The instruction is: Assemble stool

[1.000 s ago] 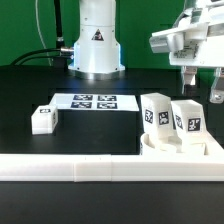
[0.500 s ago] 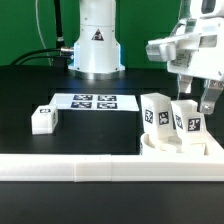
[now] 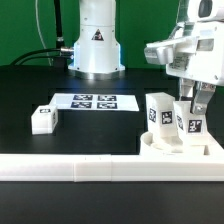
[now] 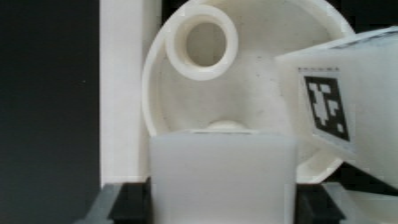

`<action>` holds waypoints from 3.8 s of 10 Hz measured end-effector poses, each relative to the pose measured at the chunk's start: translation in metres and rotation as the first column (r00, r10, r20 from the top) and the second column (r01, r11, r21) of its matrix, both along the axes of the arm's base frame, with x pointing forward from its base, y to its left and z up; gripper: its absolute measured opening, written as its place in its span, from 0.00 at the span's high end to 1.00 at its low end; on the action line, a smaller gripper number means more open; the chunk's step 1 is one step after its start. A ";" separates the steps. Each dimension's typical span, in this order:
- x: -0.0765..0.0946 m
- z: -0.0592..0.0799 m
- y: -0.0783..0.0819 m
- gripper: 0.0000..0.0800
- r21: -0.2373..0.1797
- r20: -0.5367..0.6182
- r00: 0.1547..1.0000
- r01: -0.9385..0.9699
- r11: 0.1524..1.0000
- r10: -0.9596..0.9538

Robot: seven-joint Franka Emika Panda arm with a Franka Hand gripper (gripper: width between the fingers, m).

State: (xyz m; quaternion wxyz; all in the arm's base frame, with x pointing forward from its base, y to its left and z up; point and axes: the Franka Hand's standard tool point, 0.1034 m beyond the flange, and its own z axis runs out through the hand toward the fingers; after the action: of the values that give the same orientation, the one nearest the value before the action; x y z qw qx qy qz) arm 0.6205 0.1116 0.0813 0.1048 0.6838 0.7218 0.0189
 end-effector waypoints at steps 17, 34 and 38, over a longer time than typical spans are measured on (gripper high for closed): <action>-0.004 -0.002 0.006 0.57 0.238 -0.098 0.183 0.959 0.156 -0.978; -0.003 -0.002 0.021 0.57 0.030 -0.349 -0.930 0.113 -0.993 -0.116; -0.003 -0.002 0.019 0.57 -0.033 -0.326 -0.941 -0.087 -0.996 0.093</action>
Offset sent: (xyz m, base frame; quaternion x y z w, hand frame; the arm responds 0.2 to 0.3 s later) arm 0.0000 0.0000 0.0000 0.0000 0.0000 0.1296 0.9916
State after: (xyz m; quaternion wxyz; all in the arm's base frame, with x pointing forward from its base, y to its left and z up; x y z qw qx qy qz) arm 0.6178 0.1307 0.0789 0.1064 -0.6974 0.7087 -0.0095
